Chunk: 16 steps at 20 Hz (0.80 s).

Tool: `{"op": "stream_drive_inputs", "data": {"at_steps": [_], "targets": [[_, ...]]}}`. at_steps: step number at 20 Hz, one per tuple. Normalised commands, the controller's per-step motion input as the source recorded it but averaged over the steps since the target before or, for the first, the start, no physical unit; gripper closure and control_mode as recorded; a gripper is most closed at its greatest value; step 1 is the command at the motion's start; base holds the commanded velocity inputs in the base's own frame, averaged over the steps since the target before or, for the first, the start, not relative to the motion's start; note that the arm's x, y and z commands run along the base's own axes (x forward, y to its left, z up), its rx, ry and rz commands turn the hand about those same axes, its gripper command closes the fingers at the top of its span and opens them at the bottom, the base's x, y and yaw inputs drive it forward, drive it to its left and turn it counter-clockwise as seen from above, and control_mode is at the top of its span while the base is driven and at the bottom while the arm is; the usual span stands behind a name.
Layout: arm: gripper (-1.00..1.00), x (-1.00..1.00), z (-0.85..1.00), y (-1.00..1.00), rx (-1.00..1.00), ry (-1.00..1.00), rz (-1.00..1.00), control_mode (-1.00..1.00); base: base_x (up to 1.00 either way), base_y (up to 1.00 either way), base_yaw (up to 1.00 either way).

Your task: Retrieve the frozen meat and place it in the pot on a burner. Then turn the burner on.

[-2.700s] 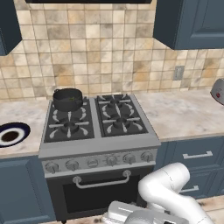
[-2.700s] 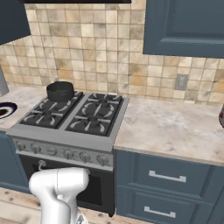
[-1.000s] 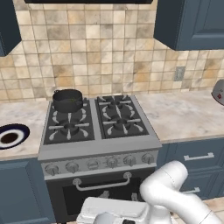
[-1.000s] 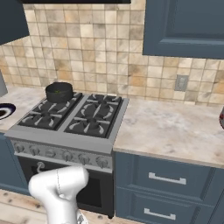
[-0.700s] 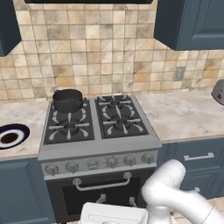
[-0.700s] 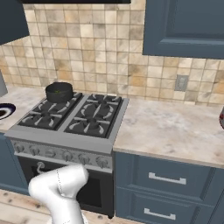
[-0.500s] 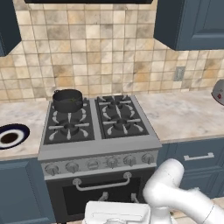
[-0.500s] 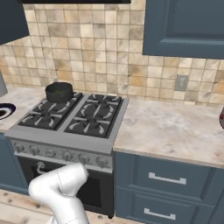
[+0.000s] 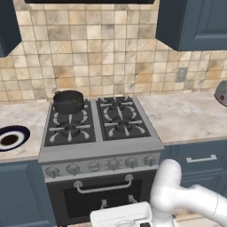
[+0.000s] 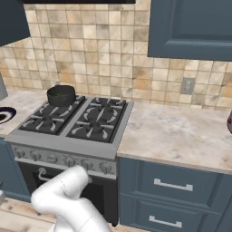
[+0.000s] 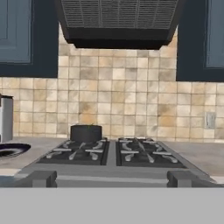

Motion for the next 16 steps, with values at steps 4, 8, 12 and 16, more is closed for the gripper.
{"op": "stream_drive_inputs", "data": {"at_steps": [4,8,12,16], "targets": [[-1.0,0.19,-0.14,0.0,0.29,0.0,0.18,-1.0,0.0,0.0,0.0],[-1.0,0.31,-0.23,0.0,0.14,0.0,0.05,-1.0,0.0,0.0,0.0],[-1.0,0.35,-0.35,0.02,0.11,0.0,0.0,-1.0,0.0,0.0,0.0],[-1.0,0.32,-0.29,0.13,0.04,0.01,0.0,-1.0,0.0,0.0,0.0]]}}
